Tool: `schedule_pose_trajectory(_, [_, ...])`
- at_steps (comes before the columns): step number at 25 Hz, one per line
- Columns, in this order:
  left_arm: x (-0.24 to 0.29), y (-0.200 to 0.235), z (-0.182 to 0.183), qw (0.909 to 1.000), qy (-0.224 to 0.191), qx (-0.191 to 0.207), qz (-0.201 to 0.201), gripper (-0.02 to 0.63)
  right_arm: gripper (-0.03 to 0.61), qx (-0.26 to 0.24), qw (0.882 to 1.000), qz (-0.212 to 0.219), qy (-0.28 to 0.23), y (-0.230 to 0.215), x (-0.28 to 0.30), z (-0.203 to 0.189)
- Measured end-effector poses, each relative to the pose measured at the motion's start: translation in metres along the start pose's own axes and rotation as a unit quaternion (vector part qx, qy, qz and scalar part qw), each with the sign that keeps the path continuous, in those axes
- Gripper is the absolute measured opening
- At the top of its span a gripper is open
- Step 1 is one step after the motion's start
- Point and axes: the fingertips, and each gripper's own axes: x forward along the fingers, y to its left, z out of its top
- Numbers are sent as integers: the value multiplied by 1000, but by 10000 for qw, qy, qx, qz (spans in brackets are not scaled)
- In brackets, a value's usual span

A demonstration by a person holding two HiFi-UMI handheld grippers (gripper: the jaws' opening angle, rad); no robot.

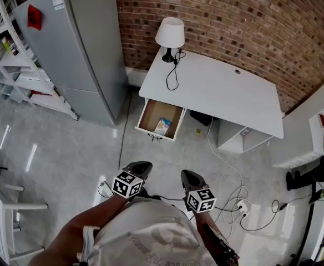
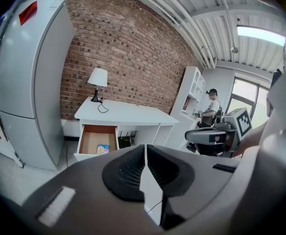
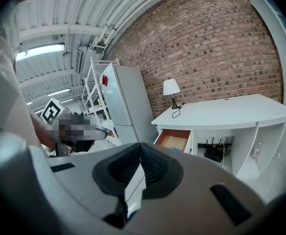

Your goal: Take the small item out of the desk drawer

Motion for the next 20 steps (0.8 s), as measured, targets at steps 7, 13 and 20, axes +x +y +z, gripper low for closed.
schedule_pose_trajectory(7, [-11,0,0,9999,-74,-56,141,17,6,18,9999,82,56,6,-1,-4])
schedule_pose_trajectory(13, [-27,11,0,9987,-221,-178,433,17,6,-17,9998,172,108,10,0,-8])
schedule_pose_trajectory(20, [-41,12,-7,9982,-208,-195,519,17,6,-9,9996,257,104,19,9,-7])
